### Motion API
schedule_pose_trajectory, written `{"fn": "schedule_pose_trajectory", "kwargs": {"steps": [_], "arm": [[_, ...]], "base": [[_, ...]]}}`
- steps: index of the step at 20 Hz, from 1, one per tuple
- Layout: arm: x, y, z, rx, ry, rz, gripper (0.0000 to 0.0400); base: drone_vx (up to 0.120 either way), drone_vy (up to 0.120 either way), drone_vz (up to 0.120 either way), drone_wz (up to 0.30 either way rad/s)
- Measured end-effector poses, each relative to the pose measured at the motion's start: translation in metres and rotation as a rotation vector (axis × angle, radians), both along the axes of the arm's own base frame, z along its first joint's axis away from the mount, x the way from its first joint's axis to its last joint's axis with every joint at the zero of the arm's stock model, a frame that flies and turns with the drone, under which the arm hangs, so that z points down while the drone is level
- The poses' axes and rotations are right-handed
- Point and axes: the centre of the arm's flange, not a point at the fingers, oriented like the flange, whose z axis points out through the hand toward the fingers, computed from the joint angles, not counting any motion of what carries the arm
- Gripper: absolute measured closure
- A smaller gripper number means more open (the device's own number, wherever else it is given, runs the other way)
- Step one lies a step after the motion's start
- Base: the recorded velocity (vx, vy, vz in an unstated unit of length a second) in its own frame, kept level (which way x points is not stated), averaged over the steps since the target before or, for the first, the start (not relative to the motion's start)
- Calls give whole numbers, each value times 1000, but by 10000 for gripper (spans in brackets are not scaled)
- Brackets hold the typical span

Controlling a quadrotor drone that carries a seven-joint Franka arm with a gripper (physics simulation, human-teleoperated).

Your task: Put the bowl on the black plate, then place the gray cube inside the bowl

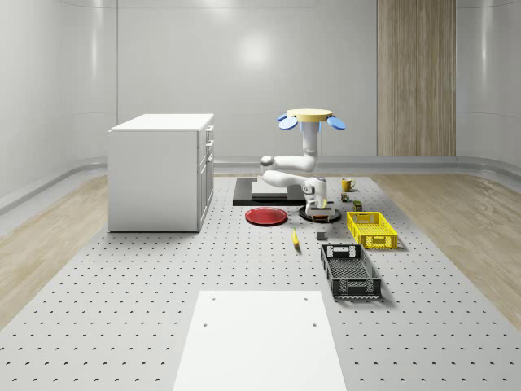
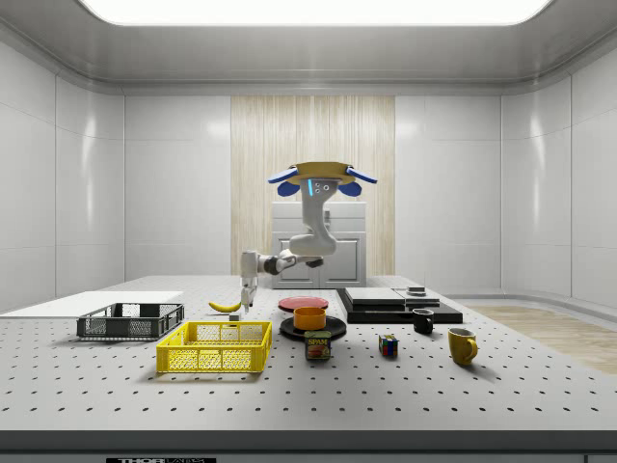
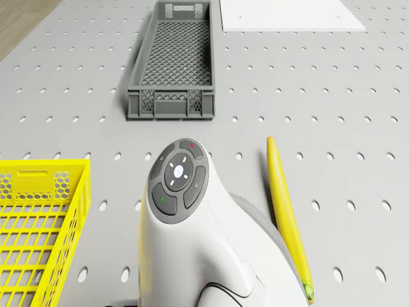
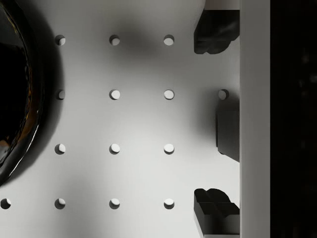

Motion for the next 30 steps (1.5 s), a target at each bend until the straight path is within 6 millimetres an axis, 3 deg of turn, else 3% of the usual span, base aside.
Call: {"fn": "schedule_pose_trajectory", "kwargs": {"steps": [10,15,30], "arm": [[0,0,0,0,0,0,0],[0,0,4,0,0,0,0],[8,0,45,0,0,0,0]], "base": [[120,-20,0,0],[0,0,0,0],[0,0,0,0]]}}
